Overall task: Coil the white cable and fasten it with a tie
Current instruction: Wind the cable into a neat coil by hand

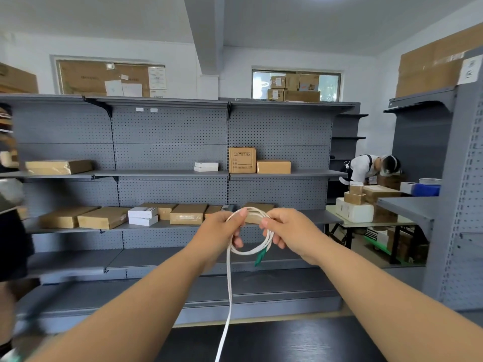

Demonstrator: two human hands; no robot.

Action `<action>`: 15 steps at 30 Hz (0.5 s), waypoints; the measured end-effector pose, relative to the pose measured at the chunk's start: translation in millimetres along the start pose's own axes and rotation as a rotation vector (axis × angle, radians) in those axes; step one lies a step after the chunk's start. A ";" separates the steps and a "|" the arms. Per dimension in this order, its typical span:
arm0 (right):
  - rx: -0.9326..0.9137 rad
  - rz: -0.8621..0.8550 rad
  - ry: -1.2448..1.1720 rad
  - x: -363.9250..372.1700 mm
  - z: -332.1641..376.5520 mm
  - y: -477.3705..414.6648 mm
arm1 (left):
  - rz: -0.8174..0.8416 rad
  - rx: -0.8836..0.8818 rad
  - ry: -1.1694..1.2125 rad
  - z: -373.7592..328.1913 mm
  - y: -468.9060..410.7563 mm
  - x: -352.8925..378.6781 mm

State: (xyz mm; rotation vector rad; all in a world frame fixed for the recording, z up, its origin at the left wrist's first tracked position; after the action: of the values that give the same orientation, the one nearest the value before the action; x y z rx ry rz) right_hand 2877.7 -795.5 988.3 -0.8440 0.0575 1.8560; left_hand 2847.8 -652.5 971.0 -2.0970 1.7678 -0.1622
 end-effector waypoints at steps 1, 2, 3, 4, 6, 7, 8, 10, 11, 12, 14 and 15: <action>0.005 -0.030 -0.058 -2.3 -2.0 0.2 | 0.011 -0.032 0.114 3.5 0.9 -0.1; 0.008 -0.055 -0.114 -3.8 -4.2 0.0 | 0.024 -0.066 0.218 6.0 2.9 1.2; 0.014 -0.079 -0.163 -4.9 -7.3 -0.4 | 0.036 -0.096 0.311 8.4 4.9 3.0; 0.024 -0.105 -0.202 -5.3 -10.1 -0.7 | 0.044 -0.112 0.386 9.5 6.6 5.7; 0.051 -0.159 -0.264 -4.3 -15.4 -1.2 | 0.037 -0.108 0.461 8.4 7.8 10.2; 0.064 -0.177 -0.299 -2.7 -17.8 -1.7 | 0.013 -0.093 0.452 7.0 6.9 10.7; 0.075 -0.182 -0.334 -0.5 -19.7 -2.1 | -0.024 -0.074 0.417 4.9 5.9 10.3; 0.091 -0.157 -0.379 4.5 -21.1 -2.4 | -0.104 -0.032 0.315 1.5 3.0 7.5; 0.096 -0.134 -0.389 6.7 -20.8 -2.1 | -0.134 -0.015 0.262 -0.5 2.1 6.1; 0.096 -0.108 -0.395 8.4 -19.9 -2.0 | -0.151 0.001 0.216 -2.6 1.8 5.5; 0.084 -0.073 -0.388 8.9 -17.8 -2.0 | -0.143 0.017 0.173 -5.6 1.9 5.6; 0.076 -0.067 -0.373 7.7 -16.7 -1.9 | -0.122 0.026 0.144 -8.1 2.2 5.9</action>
State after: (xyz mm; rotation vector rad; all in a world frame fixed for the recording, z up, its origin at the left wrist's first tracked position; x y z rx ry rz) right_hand 2886.4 -795.3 972.0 -0.4319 -0.1318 1.9065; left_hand 2844.2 -660.2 976.6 -2.2245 1.7068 -0.3774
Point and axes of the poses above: each hand's wrist, its own y-axis away from the middle knuckle, its own x-axis out of the palm, z = x × y, the point moved 6 cm from there along -y, towards the middle knuckle
